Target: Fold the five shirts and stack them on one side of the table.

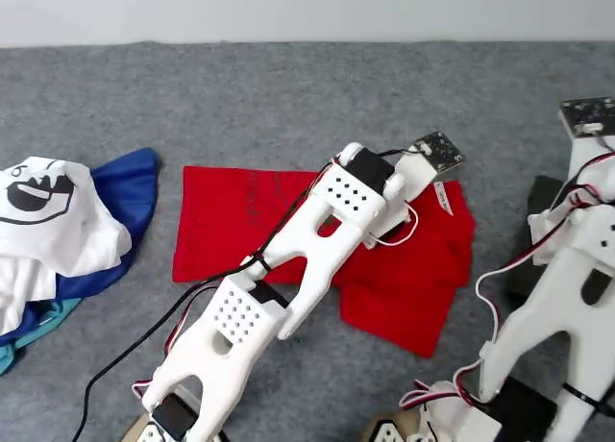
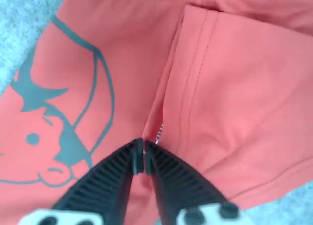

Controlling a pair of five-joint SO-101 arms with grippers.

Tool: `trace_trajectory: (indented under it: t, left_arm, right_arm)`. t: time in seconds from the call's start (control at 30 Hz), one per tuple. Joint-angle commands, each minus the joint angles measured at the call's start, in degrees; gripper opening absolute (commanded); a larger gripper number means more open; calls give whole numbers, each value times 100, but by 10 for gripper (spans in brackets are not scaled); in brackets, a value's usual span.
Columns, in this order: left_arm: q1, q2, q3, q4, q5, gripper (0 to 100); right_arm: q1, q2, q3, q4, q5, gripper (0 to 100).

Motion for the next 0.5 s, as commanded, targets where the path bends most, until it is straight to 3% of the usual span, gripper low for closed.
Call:
trace_trajectory:
  t: [0.0,0.2,0.47]
  left_arm:
    - [44,-730,154,193,44,52]
    - [308,-1749,1323,193,-211,157]
    - [1108,-2013,2431,167,-1099,174]
  right_arm:
    - [57,-189,-26,224,53,19]
    - [75,-470,-9,224,53,18]
    - [470,-910,0,233,62,21]
